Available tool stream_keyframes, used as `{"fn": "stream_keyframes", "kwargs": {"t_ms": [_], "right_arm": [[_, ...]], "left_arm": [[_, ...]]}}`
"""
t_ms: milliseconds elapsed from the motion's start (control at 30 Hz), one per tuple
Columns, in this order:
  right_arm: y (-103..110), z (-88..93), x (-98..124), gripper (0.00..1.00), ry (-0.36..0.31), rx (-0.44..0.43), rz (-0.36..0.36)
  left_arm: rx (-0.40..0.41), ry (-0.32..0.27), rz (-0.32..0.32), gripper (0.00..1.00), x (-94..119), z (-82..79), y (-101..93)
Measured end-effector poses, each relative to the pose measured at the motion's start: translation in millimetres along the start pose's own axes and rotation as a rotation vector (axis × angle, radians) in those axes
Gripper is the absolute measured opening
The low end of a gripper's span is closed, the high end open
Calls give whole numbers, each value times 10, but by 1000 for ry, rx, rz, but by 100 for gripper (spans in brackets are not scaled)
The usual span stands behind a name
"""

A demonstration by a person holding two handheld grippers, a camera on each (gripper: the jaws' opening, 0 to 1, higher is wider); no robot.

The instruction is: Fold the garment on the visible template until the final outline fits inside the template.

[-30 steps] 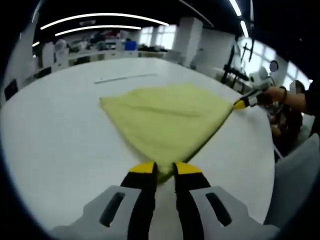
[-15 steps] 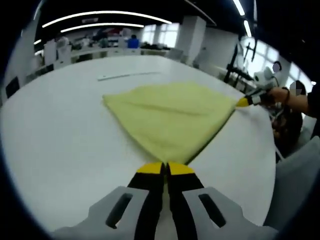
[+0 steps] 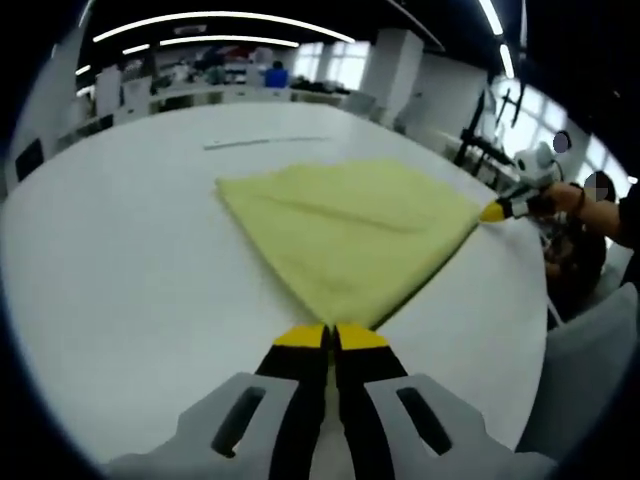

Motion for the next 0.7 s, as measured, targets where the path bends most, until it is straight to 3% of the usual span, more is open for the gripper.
{"fn": "stream_keyframes", "kwargs": {"t_ms": [700], "right_arm": [[132,125,49,0,-10,-41,-14]], "left_arm": [[6,17,-44,0,192,165,-88]]}}
Point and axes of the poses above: the point that each gripper's makers call its tool centre point, and the gripper's own axes: x roughly backward along the fingers, y roughly to its left, z roughly out of its underside, the point moved 2 cm from there along x, roughly backward along the fingers, and after that the axes turned 2 degrees about -x, right-handed, at the moved point
